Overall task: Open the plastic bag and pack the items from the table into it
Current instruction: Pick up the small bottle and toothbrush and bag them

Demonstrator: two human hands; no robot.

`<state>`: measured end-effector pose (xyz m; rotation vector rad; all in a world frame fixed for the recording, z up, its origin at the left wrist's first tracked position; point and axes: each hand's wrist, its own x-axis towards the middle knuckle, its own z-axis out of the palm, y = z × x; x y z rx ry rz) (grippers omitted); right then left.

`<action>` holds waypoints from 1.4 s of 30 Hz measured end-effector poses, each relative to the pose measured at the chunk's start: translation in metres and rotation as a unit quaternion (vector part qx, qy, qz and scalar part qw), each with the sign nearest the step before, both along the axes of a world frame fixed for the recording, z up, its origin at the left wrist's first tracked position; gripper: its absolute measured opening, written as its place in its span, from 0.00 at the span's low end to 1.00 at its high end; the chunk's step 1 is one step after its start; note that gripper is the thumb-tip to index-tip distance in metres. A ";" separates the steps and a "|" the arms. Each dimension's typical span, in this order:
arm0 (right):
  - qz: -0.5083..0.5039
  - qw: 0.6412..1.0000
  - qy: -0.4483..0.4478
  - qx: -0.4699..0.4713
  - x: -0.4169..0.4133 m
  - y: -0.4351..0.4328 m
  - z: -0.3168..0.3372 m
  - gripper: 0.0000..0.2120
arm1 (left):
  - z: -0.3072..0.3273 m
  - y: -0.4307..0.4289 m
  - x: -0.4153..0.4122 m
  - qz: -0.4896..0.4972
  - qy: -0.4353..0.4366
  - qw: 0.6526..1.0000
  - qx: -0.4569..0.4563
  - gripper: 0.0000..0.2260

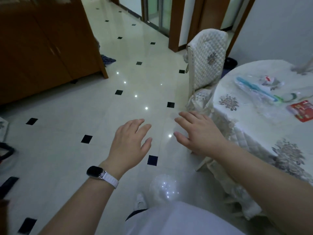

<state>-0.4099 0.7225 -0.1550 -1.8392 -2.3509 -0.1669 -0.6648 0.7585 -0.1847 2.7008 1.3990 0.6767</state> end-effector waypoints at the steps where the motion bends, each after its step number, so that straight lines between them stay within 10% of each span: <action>1: -0.007 1.000 -0.003 -0.002 -0.008 0.014 0.003 0.26 | 0.001 0.019 -0.005 -0.011 -0.001 1.000 -0.004 0.20; 25: -0.284 0.958 0.035 -0.035 0.122 0.162 -0.029 0.25 | -0.005 0.296 0.178 -0.281 0.038 0.959 -0.012 0.18; 42: -0.495 0.862 0.079 -0.077 0.299 0.196 -0.025 0.25 | 0.005 0.411 0.431 -0.459 0.052 0.887 0.004 0.18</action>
